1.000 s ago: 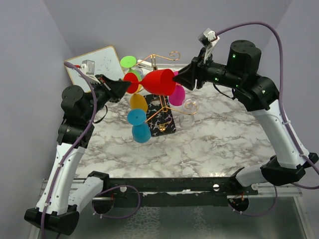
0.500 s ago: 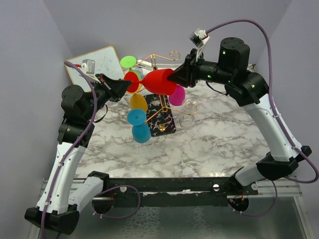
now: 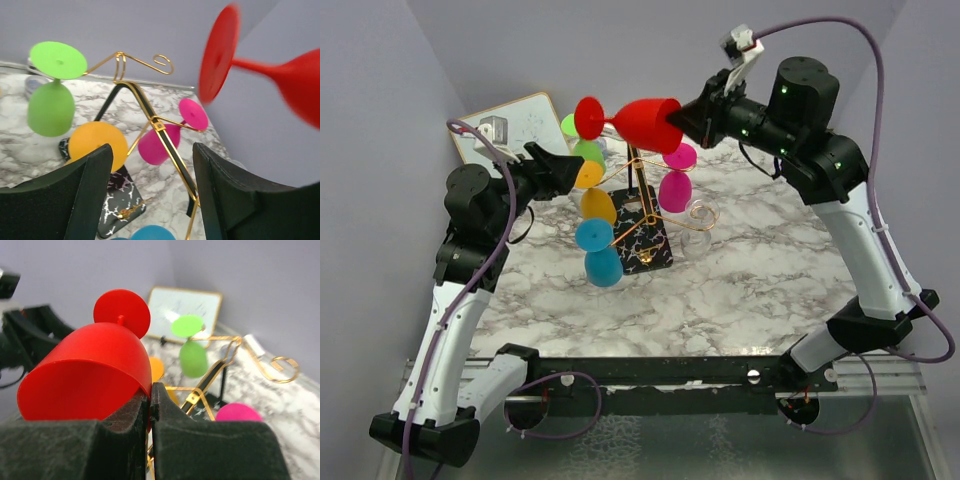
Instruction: Take the wine glass off the wine glass rack
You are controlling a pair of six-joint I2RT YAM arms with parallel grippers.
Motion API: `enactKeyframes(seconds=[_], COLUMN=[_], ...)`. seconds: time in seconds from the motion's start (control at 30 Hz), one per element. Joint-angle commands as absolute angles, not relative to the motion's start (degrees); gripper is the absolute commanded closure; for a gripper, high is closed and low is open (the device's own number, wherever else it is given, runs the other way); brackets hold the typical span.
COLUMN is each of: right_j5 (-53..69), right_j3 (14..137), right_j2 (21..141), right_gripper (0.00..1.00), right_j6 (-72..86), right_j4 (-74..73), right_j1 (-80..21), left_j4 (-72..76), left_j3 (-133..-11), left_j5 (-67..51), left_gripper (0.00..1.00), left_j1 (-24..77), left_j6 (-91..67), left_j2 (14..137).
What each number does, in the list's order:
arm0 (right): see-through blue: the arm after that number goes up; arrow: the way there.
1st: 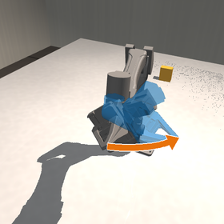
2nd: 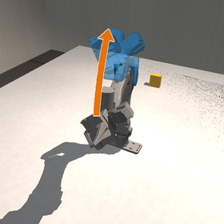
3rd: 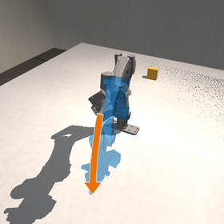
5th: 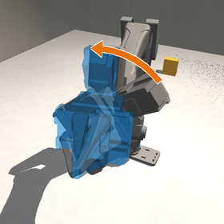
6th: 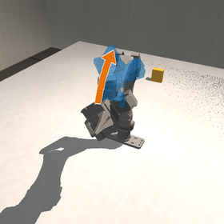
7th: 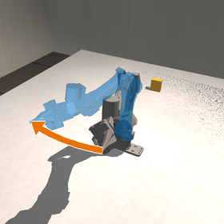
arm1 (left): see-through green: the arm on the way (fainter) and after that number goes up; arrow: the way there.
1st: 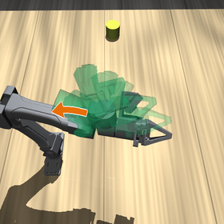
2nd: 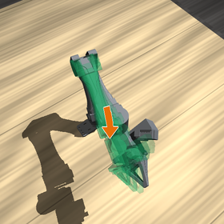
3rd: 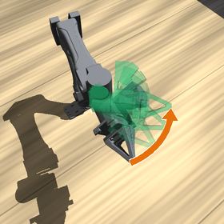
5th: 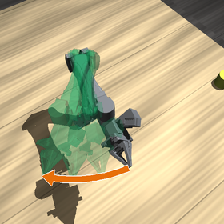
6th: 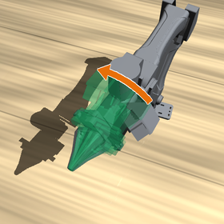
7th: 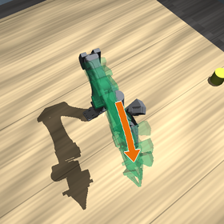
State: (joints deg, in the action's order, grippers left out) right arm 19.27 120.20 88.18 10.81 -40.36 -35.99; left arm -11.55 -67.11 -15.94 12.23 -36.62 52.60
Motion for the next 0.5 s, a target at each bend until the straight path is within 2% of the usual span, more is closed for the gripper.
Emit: enactKeyframes(seconds=[0.0, 0.1, 0.17, 0.37, 0.47], right_j5=[0.44, -10.26, -12.54, -2.60, 2.16], right_j3=[128.58, 131.35, 134.15, 145.10, 142.86], right_j2=[90.83, 93.92, 97.11, 111.84, 114.41], right_gripper=[0.99, 0.99, 0.99, 0.99, 0.99], right_j6=[8.35, 5.81, 5.08, 14.41, 16.88], right_j4=[-37.66, -36.05, -36.21, -46.55, -50.63], right_j1=[-35.79, -34.22, -30.81, -10.18, -2.51], left_j4=[-15.99, -16.69, -17.06, -19.06, -22.29], left_j3=[-69.52, -69.36, -69.28, -70.35, -73.00], left_j5=[-5.06, -0.05, 2.45, 4.39, 5.54], left_gripper=[0.32, 0.32, 0.32, 0.33, 0.34], left_j1=[12.22, 12.21, 12.29, 12.22, 12.29], left_j6=[-29.95, -26.67, -25.33, -24.52, -24.57], left_j2=[52.91, 53.24, 54.05, 58.06, 60.93])
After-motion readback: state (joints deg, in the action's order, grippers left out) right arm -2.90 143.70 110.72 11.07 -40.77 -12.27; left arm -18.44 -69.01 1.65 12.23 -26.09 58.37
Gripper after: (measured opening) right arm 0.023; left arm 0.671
